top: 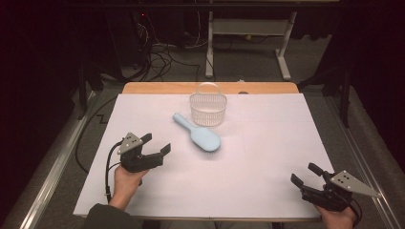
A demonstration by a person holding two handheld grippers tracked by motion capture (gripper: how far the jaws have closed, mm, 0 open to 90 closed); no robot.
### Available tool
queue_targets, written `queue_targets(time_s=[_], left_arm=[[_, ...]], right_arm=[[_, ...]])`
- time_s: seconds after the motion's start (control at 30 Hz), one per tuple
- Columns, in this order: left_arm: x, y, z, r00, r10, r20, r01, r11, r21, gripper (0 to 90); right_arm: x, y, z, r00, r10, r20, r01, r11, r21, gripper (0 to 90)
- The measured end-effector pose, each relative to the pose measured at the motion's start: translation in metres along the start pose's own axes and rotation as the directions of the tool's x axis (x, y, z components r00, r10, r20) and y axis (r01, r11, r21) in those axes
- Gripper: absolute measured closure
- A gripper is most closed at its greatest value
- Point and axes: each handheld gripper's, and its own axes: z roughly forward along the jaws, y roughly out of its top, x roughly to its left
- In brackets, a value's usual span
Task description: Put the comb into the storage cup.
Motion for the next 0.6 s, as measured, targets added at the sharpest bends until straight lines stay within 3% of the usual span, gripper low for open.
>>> queue_targets(time_s=[0.6], left_arm=[[-0.003, 0.011, 0.016, 0.9999, 0.011, 0.011, -0.011, 0.9999, 0.012, 14.4]], right_arm=[[-0.001, 0.0, -0.002, 0.9999, 0.013, 0.003, -0.013, 0.9999, -0.001, 21.7]])
